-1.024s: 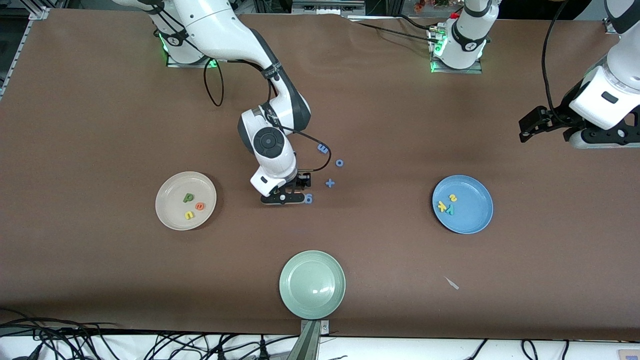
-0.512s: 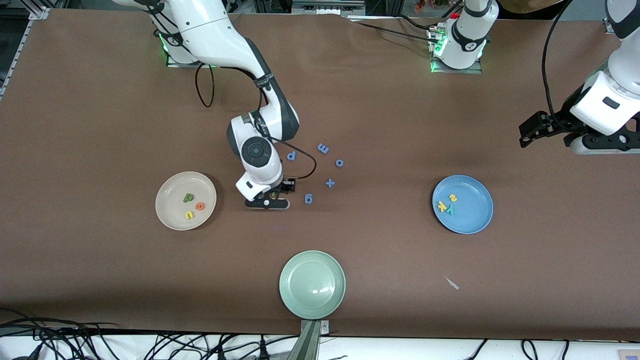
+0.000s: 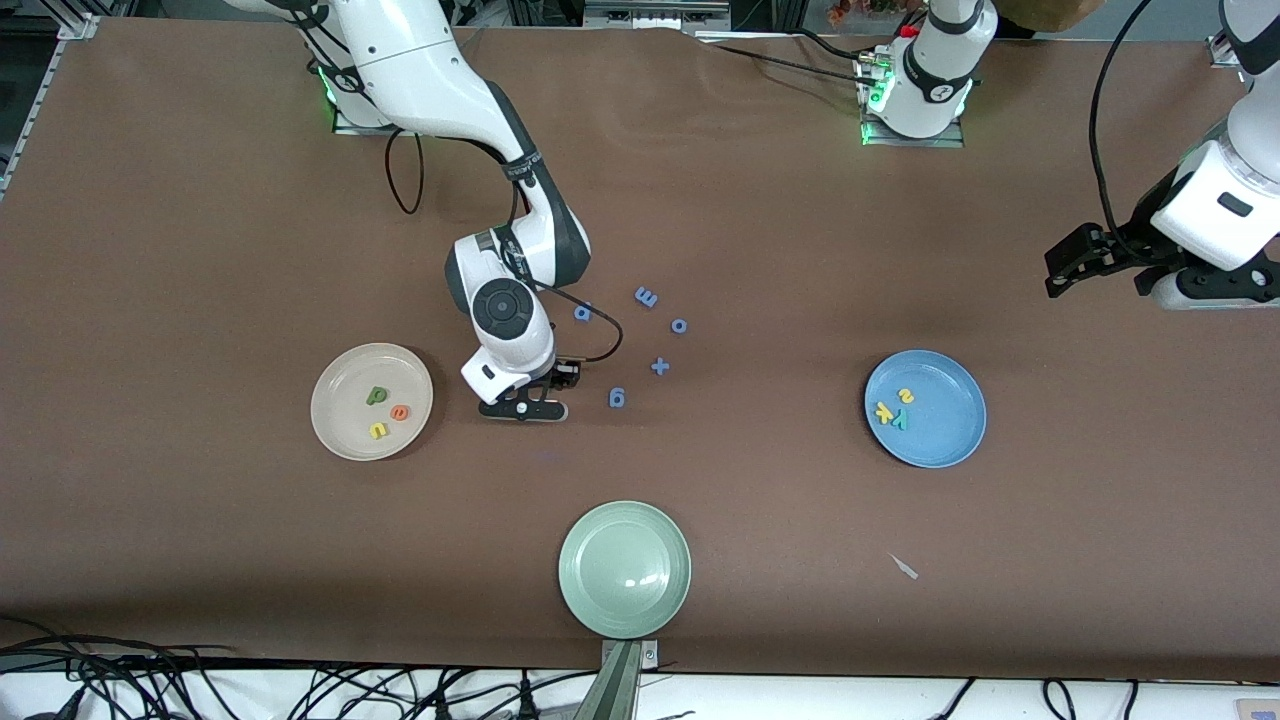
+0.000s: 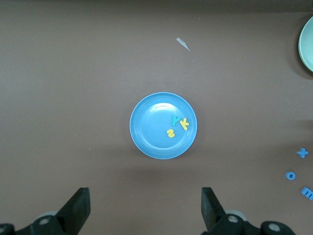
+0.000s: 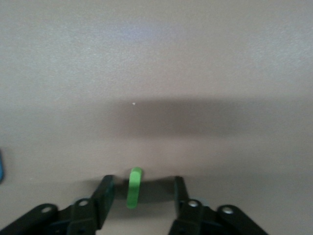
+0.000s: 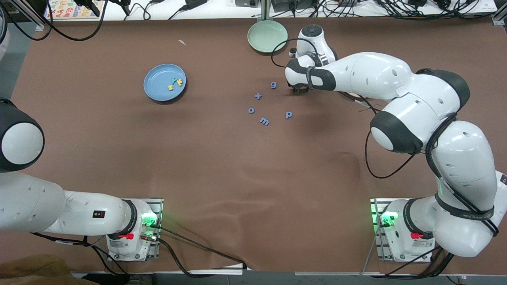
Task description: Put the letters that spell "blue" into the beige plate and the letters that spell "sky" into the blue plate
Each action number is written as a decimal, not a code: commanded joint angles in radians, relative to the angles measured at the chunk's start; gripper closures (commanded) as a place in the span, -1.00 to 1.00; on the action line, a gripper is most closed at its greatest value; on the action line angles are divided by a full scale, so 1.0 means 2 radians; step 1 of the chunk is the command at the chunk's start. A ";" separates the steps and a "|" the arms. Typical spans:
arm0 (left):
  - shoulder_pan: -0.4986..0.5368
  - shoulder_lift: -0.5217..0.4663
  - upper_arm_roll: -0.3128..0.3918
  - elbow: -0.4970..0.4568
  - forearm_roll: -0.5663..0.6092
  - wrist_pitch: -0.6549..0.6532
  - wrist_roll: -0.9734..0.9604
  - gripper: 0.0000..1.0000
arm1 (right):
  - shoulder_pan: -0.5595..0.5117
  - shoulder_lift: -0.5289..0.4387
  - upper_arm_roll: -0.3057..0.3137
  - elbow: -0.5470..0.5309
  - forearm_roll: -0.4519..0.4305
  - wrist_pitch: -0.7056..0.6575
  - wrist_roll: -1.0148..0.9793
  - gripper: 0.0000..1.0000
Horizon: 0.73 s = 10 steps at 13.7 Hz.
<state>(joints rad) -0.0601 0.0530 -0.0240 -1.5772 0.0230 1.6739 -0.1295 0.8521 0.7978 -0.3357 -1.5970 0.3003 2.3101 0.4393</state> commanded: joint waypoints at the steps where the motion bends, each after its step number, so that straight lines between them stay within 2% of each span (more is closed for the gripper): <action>1: 0.002 0.008 0.000 0.017 0.000 -0.009 0.006 -1.00 | 0.003 -0.010 0.002 -0.013 0.011 0.005 0.000 0.17; 4: 0.002 0.008 0.000 0.016 0.000 -0.009 0.006 -1.00 | 0.003 -0.010 0.002 -0.013 0.011 0.002 0.000 0.64; 6: 0.002 0.008 0.000 0.017 0.000 -0.009 0.006 -1.00 | 0.003 -0.012 0.001 -0.013 0.011 0.002 -0.006 0.88; 7: 0.002 0.008 0.000 0.016 0.000 -0.009 0.006 -1.00 | 0.000 -0.015 -0.002 -0.011 0.011 0.000 -0.012 0.89; 8: 0.002 0.008 0.000 0.016 0.000 -0.009 0.007 -1.00 | -0.003 -0.018 -0.008 -0.008 0.011 -0.010 -0.022 1.00; 10: 0.002 0.008 0.000 0.016 0.000 -0.009 0.008 -1.00 | -0.023 -0.031 -0.012 0.008 0.011 -0.051 -0.055 1.00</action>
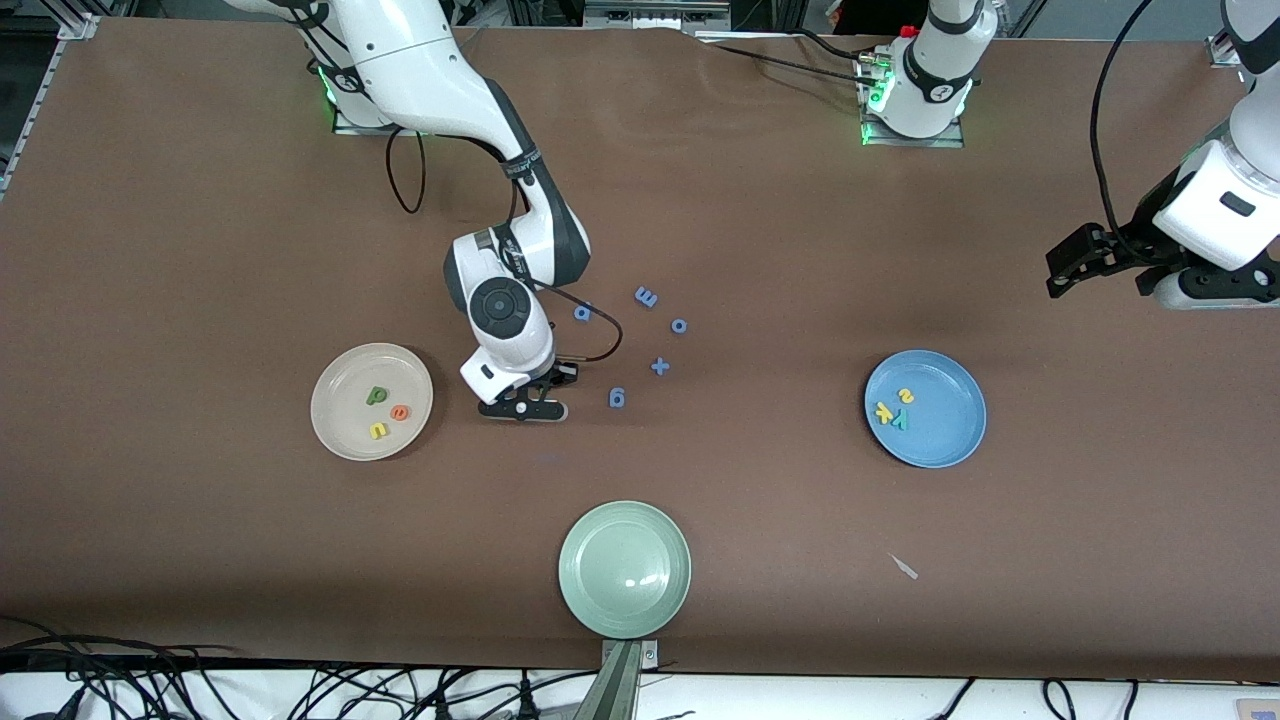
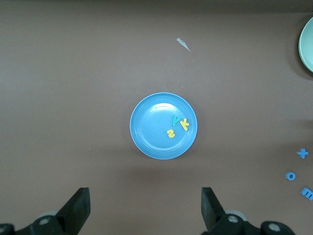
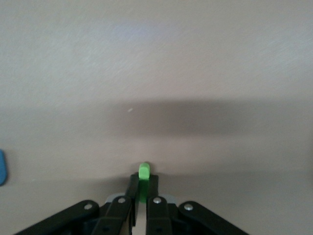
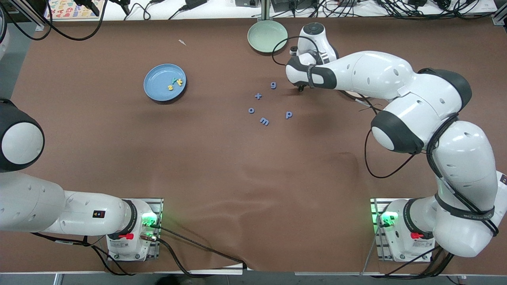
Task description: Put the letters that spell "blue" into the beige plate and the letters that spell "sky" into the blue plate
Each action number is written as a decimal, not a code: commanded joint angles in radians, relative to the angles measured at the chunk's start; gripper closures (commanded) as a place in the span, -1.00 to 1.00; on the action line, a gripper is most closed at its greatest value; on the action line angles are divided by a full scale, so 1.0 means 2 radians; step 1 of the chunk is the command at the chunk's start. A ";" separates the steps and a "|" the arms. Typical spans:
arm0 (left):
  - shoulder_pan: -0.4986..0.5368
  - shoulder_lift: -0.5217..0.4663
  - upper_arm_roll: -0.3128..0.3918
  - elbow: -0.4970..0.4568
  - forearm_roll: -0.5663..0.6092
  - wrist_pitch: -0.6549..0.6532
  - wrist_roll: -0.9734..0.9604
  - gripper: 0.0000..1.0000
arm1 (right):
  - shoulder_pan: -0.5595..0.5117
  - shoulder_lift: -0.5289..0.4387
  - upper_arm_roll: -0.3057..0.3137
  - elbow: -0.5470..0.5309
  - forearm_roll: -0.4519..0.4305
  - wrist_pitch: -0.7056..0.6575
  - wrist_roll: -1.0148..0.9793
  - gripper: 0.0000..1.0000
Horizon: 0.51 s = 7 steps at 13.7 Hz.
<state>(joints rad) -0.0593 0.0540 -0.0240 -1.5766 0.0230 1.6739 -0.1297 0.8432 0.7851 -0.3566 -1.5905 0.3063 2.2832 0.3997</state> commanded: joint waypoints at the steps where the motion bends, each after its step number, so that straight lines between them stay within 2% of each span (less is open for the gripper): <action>1: 0.001 0.008 0.000 0.017 0.000 -0.009 0.007 -1.00 | -0.033 -0.034 -0.005 0.016 0.006 -0.066 -0.052 1.00; 3: 0.001 0.008 0.000 0.016 0.000 -0.009 0.007 -1.00 | -0.058 -0.038 -0.019 0.050 -0.005 -0.123 -0.127 1.00; 5: 0.001 0.008 0.000 0.017 0.000 -0.009 0.007 -1.00 | -0.058 -0.046 -0.080 0.047 -0.008 -0.150 -0.235 1.00; 6: 0.001 0.008 0.000 0.017 0.000 -0.009 0.007 -1.00 | -0.065 -0.047 -0.100 0.039 0.004 -0.159 -0.273 1.00; 7: 0.001 0.008 0.000 0.017 0.000 -0.009 0.007 -1.00 | -0.073 -0.050 -0.107 0.031 0.016 -0.175 -0.299 0.98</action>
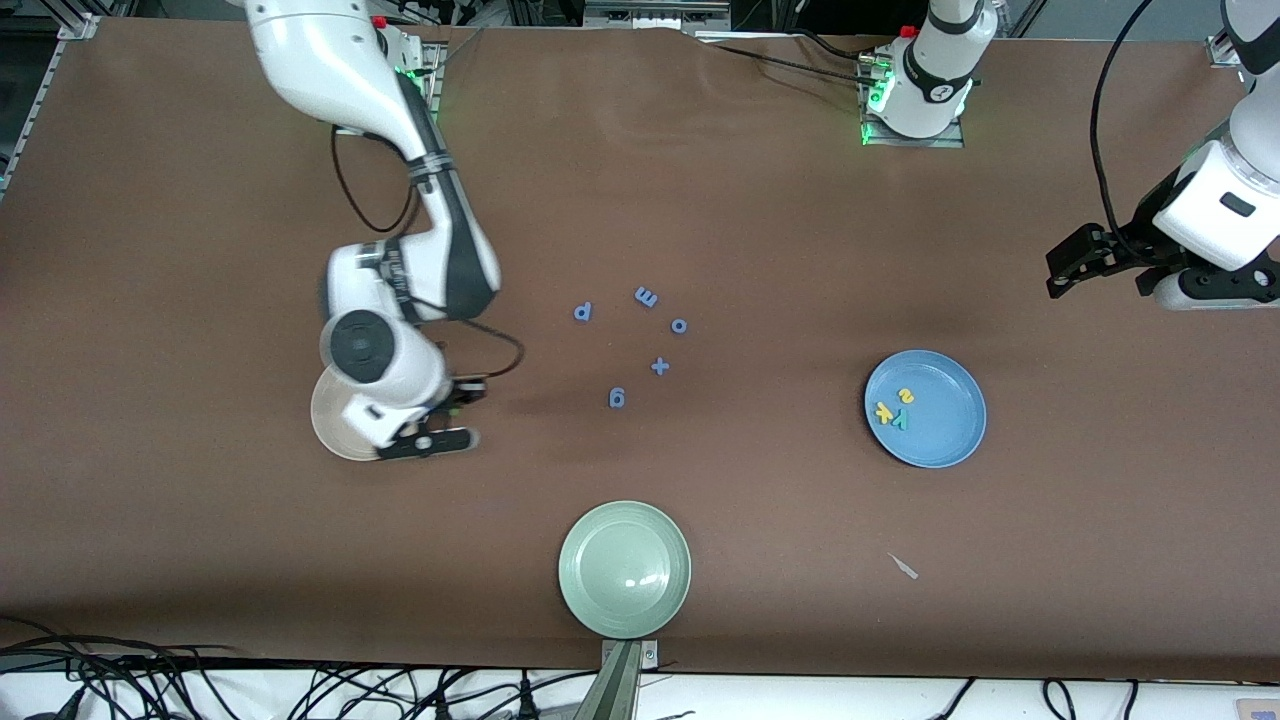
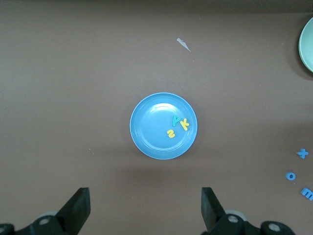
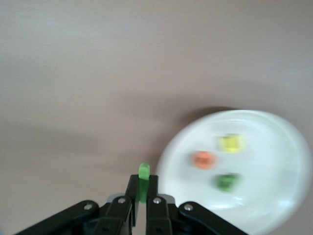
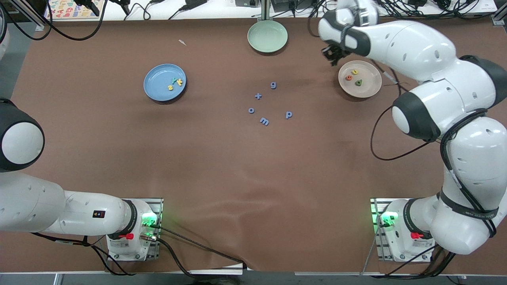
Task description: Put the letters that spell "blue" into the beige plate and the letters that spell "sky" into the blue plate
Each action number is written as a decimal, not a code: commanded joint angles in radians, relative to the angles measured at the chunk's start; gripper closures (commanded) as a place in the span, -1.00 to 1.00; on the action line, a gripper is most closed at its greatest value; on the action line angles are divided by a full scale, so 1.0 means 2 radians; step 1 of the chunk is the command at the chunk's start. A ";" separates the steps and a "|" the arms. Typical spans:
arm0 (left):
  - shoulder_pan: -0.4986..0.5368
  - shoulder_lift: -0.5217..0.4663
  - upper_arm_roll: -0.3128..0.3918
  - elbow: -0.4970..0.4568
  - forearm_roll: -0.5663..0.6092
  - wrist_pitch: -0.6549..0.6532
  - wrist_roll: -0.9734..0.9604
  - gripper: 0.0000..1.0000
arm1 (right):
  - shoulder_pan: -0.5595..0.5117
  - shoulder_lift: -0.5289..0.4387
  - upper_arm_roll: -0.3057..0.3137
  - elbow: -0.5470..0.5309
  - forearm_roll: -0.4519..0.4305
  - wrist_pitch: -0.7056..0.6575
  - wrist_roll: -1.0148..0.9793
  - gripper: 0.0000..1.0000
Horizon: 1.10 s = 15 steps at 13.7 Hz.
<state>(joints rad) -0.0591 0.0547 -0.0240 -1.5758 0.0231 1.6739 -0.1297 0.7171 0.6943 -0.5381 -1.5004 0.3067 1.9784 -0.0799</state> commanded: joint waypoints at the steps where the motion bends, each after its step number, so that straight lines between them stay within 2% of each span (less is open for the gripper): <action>1: 0.001 0.007 0.000 0.016 0.000 -0.009 0.007 -1.00 | -0.016 -0.019 -0.025 -0.034 0.023 -0.036 -0.082 0.97; 3: 0.001 0.007 0.000 0.016 0.000 -0.009 0.007 -1.00 | -0.017 -0.058 -0.032 -0.112 0.036 -0.004 -0.098 0.86; 4: 0.001 0.007 0.000 0.016 0.000 -0.009 0.007 -1.00 | -0.016 -0.073 -0.032 -0.146 0.037 0.023 -0.098 0.64; 5: 0.001 0.007 0.000 0.016 0.000 -0.009 0.008 -1.00 | -0.016 -0.082 -0.031 -0.163 0.038 0.038 -0.098 0.51; 6: 0.001 0.007 0.000 0.016 0.000 -0.009 0.008 -1.00 | -0.016 -0.082 -0.029 -0.164 0.038 0.039 -0.097 0.30; 10: 0.001 0.007 0.000 0.016 0.000 -0.009 0.008 -1.00 | -0.013 -0.091 -0.028 -0.154 0.038 0.032 -0.089 -0.14; 13: 0.001 0.007 0.000 0.016 0.000 -0.009 0.008 -1.00 | -0.010 -0.091 -0.029 -0.093 0.029 -0.019 -0.058 -0.27; 15: 0.001 0.007 0.000 0.016 0.000 -0.009 0.008 -1.00 | -0.010 -0.091 -0.031 -0.052 0.019 -0.048 -0.039 -0.28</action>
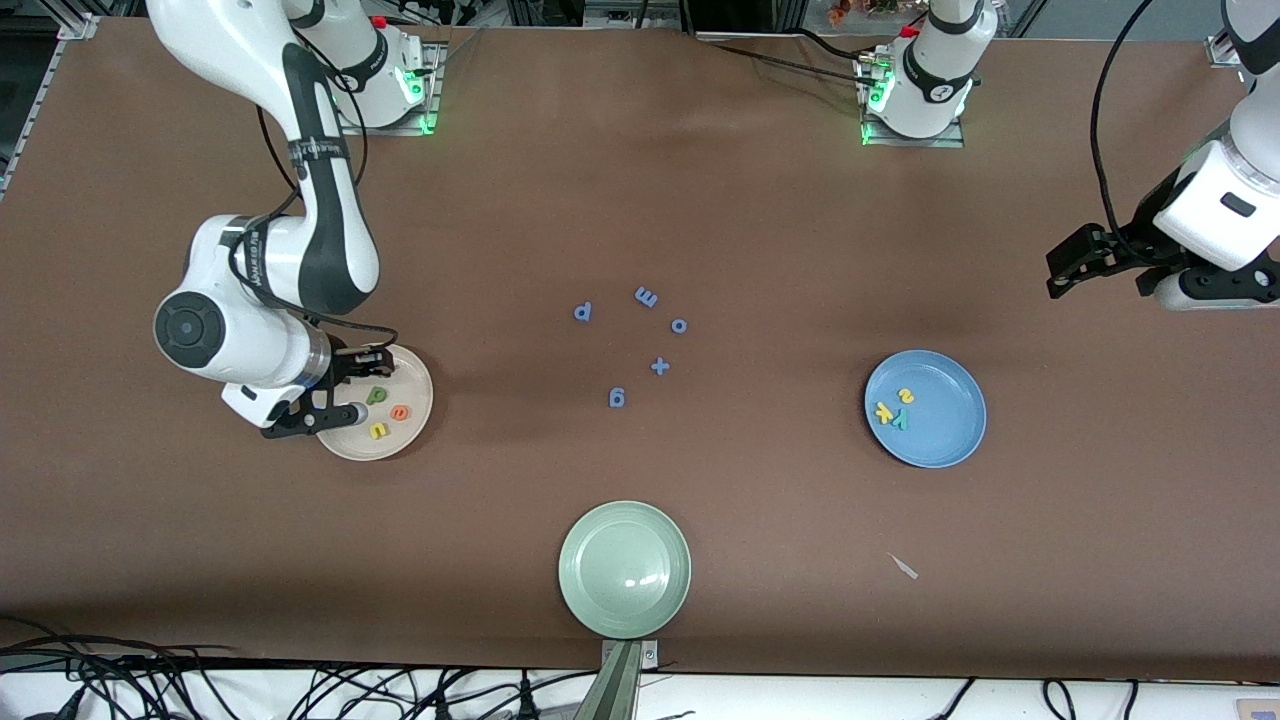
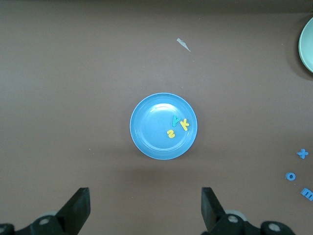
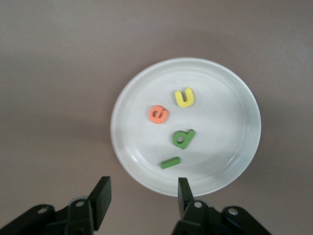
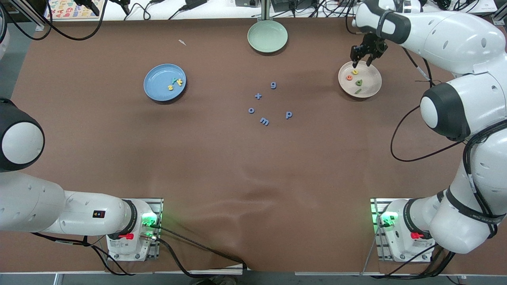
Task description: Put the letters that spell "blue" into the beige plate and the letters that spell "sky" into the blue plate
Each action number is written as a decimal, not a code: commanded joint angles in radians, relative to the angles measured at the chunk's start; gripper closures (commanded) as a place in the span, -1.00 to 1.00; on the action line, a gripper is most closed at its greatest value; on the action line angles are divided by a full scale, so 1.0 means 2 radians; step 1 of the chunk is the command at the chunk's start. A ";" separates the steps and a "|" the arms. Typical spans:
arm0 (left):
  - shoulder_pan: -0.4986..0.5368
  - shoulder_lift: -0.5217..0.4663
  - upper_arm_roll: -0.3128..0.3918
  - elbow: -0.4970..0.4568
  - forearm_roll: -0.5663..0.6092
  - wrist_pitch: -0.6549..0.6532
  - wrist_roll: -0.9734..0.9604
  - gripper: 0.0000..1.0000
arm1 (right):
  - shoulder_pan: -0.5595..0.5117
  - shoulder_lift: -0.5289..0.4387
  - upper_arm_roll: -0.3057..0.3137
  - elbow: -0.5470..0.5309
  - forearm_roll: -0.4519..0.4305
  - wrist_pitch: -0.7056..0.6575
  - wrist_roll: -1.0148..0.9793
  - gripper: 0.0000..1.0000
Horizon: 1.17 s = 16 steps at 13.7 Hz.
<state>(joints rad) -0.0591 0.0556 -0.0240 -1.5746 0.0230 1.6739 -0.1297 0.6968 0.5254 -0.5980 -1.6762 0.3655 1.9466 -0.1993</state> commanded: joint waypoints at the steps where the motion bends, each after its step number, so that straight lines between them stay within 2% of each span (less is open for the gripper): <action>1: 0.002 0.007 0.000 0.016 0.000 -0.009 0.008 -1.00 | 0.000 -0.007 -0.001 0.049 -0.022 -0.042 0.029 -0.28; 4: 0.001 0.007 0.000 0.016 0.000 -0.009 0.008 -1.00 | 0.000 -0.020 -0.013 0.094 -0.040 -0.104 0.031 -0.29; 5: 0.001 0.007 0.000 0.016 0.000 -0.009 0.008 -1.00 | 0.000 -0.030 -0.013 0.104 -0.046 -0.119 0.031 -0.48; 7: 0.001 0.007 0.000 0.015 0.000 -0.009 0.008 -1.00 | 0.008 -0.044 -0.012 0.119 -0.055 -0.125 0.031 -0.61; 8: 0.001 0.007 0.000 0.015 0.000 -0.009 0.008 -1.00 | 0.011 -0.061 -0.006 0.118 -0.063 -0.128 0.033 -0.62; 9: 0.001 0.007 0.000 0.016 0.000 -0.009 0.008 -1.00 | 0.005 -0.084 0.011 0.114 -0.083 -0.139 0.047 -0.62; 13: 0.001 0.007 0.000 0.015 0.000 -0.009 0.008 -1.00 | -0.120 -0.180 0.145 0.084 -0.147 -0.171 0.053 -0.64; 16: 0.001 0.007 0.001 0.016 0.000 -0.009 0.008 -1.00 | -0.197 -0.230 0.204 0.066 -0.161 -0.206 0.050 -0.67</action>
<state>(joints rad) -0.0586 0.0576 -0.0240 -1.5728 0.0230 1.6738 -0.1297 0.4061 0.1604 -0.2867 -1.4718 0.0666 1.5575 -0.1047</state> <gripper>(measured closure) 0.000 0.167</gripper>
